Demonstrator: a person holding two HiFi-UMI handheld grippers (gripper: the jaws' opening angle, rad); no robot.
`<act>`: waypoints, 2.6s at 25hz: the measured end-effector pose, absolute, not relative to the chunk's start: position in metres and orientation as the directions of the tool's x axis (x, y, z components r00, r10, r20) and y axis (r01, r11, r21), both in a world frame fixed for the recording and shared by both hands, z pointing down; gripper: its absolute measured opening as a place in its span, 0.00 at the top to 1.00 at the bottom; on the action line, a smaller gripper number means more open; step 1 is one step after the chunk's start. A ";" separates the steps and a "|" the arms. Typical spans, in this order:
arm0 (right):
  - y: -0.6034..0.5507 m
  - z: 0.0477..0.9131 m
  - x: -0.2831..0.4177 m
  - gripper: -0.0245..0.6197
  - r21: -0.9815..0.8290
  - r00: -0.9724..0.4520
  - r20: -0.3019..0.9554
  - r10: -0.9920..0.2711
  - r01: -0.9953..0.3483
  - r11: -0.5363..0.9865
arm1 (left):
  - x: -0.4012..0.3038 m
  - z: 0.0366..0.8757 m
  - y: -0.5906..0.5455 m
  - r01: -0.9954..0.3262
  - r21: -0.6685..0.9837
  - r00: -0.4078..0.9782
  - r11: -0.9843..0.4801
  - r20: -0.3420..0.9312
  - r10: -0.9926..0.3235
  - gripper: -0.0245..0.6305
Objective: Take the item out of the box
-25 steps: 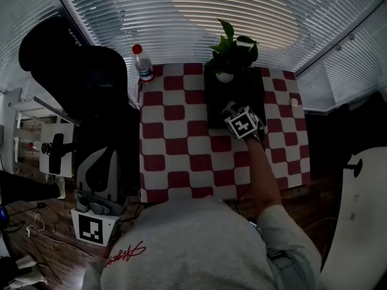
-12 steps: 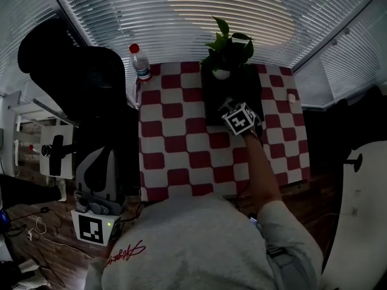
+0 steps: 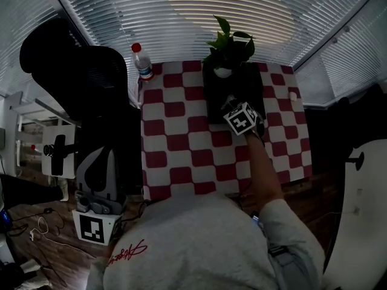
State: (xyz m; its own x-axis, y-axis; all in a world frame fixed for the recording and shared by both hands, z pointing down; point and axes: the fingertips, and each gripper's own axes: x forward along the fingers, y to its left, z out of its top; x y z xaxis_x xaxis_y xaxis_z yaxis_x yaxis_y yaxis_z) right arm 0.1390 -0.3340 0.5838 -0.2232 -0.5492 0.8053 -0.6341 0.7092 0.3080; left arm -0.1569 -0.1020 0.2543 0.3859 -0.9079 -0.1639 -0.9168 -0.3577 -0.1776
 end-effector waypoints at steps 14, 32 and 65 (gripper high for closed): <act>-0.330 0.577 0.138 0.90 0.358 -0.221 0.773 -0.594 -0.621 0.697 | -0.163 0.256 -0.101 -0.918 -0.177 0.382 -0.354 -0.158 -0.911 0.94; -0.321 0.558 0.130 0.90 0.390 -0.249 0.723 -0.645 -0.623 0.678 | -0.166 0.256 -0.099 -0.914 -0.179 0.393 -0.365 -0.160 -0.905 0.94; -0.301 0.531 0.131 0.90 0.382 -0.298 0.619 -0.726 -0.693 0.611 | -0.162 0.253 -0.095 -0.908 -0.186 0.407 -0.376 -0.168 -0.898 0.93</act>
State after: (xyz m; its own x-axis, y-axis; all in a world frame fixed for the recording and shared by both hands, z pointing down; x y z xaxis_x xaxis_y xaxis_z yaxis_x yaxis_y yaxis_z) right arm 0.1309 -0.3013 0.5314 -0.2979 -0.7264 0.6194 -0.6935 0.6106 0.3825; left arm -0.1620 -0.0948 0.2525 0.4067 -0.8979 -0.1684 -0.9076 -0.3761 -0.1864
